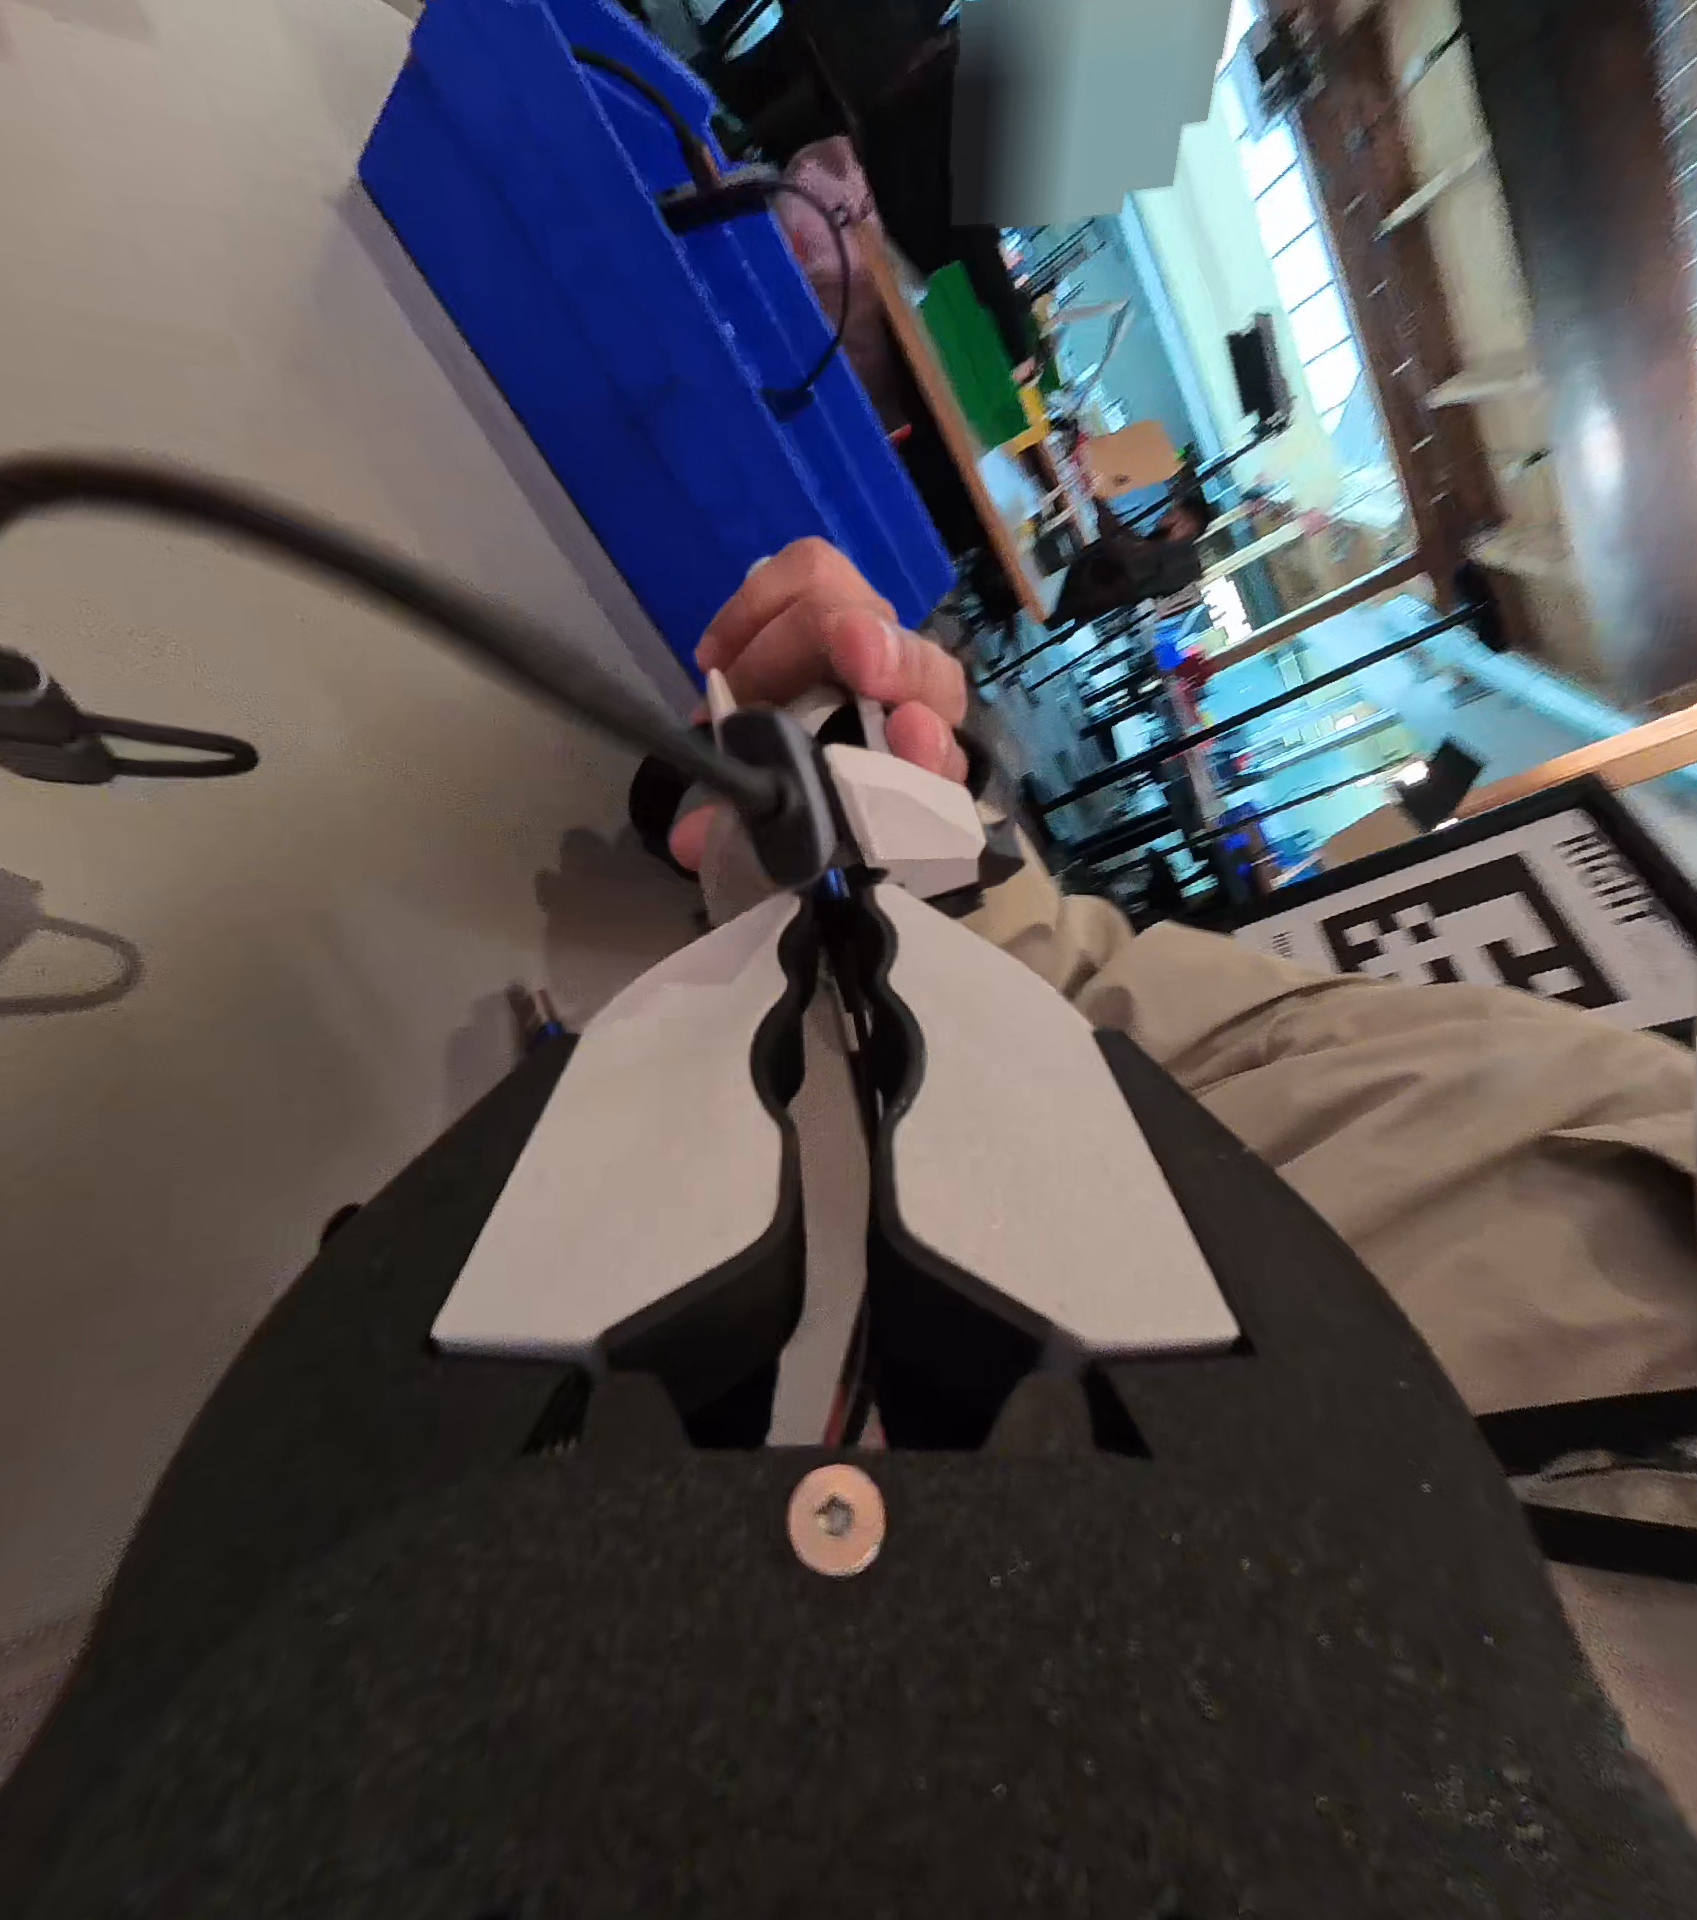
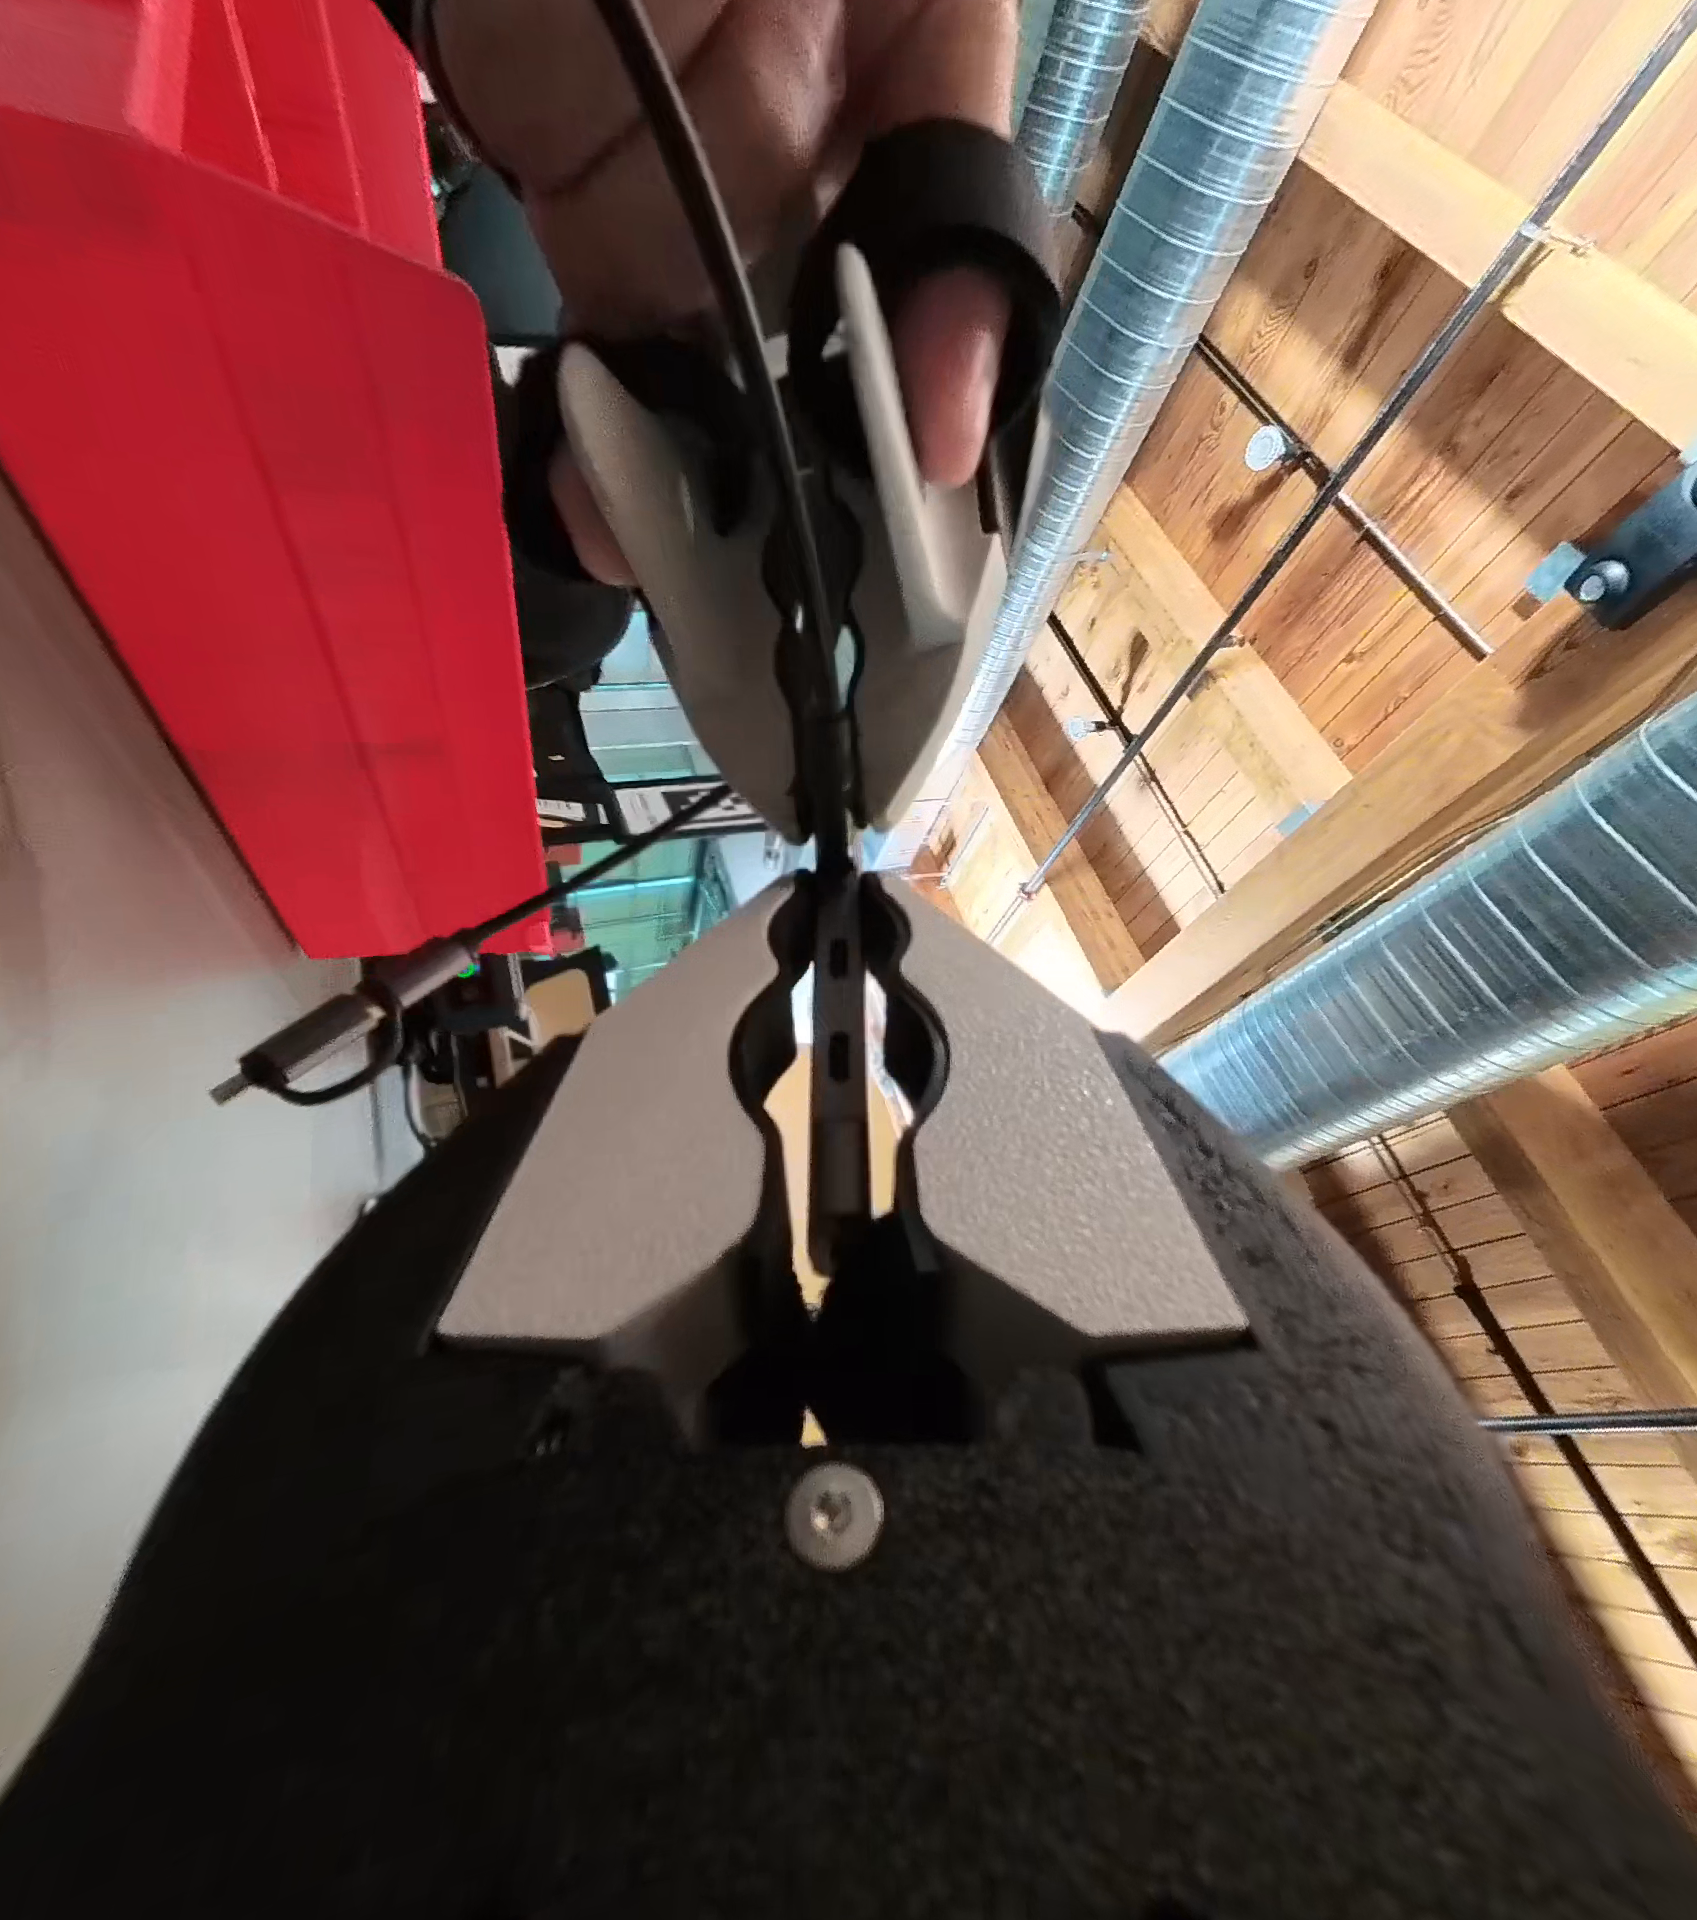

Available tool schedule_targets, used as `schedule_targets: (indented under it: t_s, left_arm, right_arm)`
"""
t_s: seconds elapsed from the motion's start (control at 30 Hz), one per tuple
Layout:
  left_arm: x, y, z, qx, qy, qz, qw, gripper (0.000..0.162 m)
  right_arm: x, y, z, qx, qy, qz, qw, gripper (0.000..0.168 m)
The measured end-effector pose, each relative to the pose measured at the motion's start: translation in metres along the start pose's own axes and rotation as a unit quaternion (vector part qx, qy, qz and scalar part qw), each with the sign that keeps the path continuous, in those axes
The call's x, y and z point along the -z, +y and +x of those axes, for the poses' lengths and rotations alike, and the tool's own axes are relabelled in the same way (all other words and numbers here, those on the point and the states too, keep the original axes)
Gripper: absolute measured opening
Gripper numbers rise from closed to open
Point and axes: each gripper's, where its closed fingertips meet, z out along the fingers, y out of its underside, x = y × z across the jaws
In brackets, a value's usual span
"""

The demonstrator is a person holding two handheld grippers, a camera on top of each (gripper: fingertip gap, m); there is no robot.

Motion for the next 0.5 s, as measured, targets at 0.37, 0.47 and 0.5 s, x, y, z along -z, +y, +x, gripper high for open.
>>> schedule_targets:
  t_s: [0.37, 0.47, 0.5]
  left_arm:
    - [0.015, -0.014, -0.015, -0.013, -0.032, 0.034, 0.999, 0.006]
    - [0.024, -0.023, -0.017, -0.093, -0.088, 0.042, 0.991, 0.015]
    - [0.028, -0.024, -0.018, -0.127, -0.113, 0.033, 0.985, 0.018]
  right_arm:
    - [-0.001, 0.008, -0.014, -0.042, -0.049, -0.024, 0.998, 0.008]
    - [-0.001, 0.011, -0.019, -0.082, -0.067, -0.028, 0.994, 0.008]
    - [-0.001, 0.013, -0.019, -0.096, -0.07, -0.029, 0.993, 0.008]
